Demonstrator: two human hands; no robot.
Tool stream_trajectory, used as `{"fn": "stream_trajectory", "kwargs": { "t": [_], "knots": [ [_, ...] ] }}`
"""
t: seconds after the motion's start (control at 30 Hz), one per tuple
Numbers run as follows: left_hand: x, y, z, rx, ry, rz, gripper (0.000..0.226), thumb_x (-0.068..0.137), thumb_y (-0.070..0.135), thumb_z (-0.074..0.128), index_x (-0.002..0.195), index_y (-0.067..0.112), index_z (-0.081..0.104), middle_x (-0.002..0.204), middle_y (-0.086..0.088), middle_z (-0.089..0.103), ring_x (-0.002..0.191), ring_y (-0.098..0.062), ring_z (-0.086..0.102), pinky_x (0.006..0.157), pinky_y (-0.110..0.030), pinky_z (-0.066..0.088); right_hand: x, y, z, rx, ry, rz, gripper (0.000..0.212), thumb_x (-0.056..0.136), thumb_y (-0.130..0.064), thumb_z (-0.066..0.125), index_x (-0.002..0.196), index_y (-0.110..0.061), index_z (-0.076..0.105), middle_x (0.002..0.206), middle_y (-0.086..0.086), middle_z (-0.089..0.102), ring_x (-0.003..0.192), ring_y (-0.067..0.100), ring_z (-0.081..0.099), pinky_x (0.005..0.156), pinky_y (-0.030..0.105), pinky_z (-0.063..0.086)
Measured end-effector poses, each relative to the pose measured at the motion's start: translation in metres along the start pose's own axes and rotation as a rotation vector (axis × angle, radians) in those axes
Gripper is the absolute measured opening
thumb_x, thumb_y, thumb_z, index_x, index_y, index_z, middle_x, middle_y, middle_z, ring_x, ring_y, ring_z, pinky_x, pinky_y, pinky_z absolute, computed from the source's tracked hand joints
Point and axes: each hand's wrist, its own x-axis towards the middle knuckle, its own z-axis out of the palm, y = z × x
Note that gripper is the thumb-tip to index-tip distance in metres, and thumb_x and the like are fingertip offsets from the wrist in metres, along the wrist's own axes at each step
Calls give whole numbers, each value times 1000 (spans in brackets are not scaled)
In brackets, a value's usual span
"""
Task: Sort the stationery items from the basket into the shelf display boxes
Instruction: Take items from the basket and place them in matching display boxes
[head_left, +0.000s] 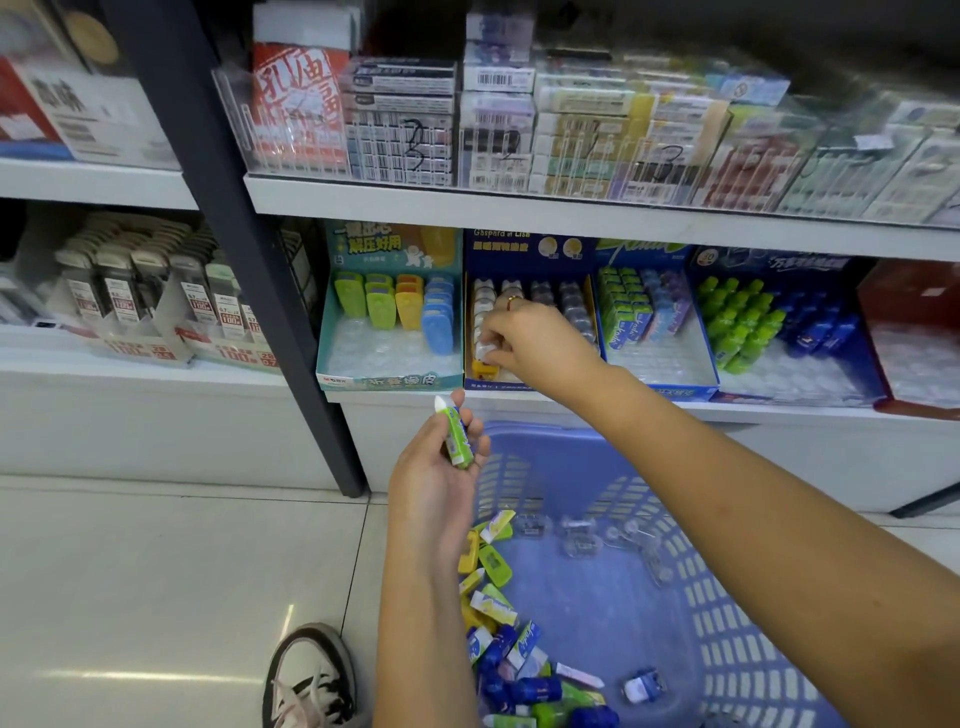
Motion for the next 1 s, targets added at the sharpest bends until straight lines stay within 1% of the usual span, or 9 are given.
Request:
{"fn": "stream_trajectory", "kwargs": {
  "t": [0.1, 0.23, 0.4, 0.5, 0.6, 0.67, 0.8, 0.9, 1.0],
  "knots": [
    [0, -4, -2, 90, 5, 37, 23, 100, 14, 41, 111, 10, 61, 99, 0, 69, 95, -12, 66, 85, -27, 49, -3, -1, 4, -21, 33, 1, 19, 90, -19, 57, 106, -10, 60, 110, 14, 58, 91, 33, 58, 76, 43, 51],
    [1, -5, -1, 110, -35, 51, 20, 100, 15, 44, 113, 11, 59, 103, -2, 73, 102, -14, 68, 85, -27, 53, -5, -2, 5, 38, 45, 36, 14, 88, -17, 59, 97, -8, 63, 105, 15, 59, 90, 34, 58, 76, 43, 50],
    [-3, -5, 9, -1, 12, 41, 16, 97, 11, 50, 106, 1, 60, 102, -12, 69, 93, -21, 71, 78, -28, 59, -4, -6, 0, 88, 6, 91, 22, 89, -13, 58, 109, -6, 66, 118, 15, 56, 103, 31, 57, 88, 41, 47],
    [-7, -5, 15, -25, 23, 9, 13, 96, 11, 52, 95, 2, 61, 97, -15, 65, 91, -23, 69, 85, -32, 56, -30, -8, -4, 369, 106, 140, 27, 91, -17, 58, 117, -10, 63, 120, 7, 53, 102, 20, 57, 90, 34, 46],
    [-8, -11, 22, -8, 13, -72, 19, 97, 17, 50, 101, 2, 61, 97, -13, 65, 97, -22, 65, 88, -33, 52, -79, -6, -7, 805, 142, 180, 22, 86, -34, 66, 106, -26, 66, 98, -12, 63, 81, 5, 61, 75, 24, 51],
    [-9, -18, 28, -19, 7, -134, 20, 96, 19, 51, 102, 2, 60, 97, -13, 65, 104, -24, 62, 90, -31, 50, -108, -4, -6, 939, 130, 166, 22, 79, -31, 74, 98, -35, 66, 96, -13, 66, 81, 5, 62, 76, 20, 52],
    [-10, -38, 43, -14, -40, -201, 19, 93, 21, 55, 89, 5, 63, 77, -6, 70, 83, -15, 66, 77, -23, 56, -129, 7, -2, 842, 338, 164, 26, 81, -17, 73, 94, -38, 63, 95, -9, 63, 76, 4, 61, 75, 18, 51],
    [-9, -50, 59, 64, -115, -166, 21, 94, 21, 54, 99, 3, 65, 88, -9, 74, 86, -16, 71, 74, -23, 58, -131, 25, -9, 814, 470, 206, 22, 83, -15, 69, 97, -32, 64, 94, -13, 65, 79, 2, 62, 75, 16, 51],
    [-5, -66, 79, 371, -174, -59, 22, 96, 20, 53, 110, 5, 62, 103, -9, 71, 94, -15, 70, 80, -21, 56, -130, 60, -23, 796, 608, 291, 18, 83, -17, 70, 95, -27, 63, 88, -14, 68, 81, 3, 64, 76, 14, 51]
  ]
}}
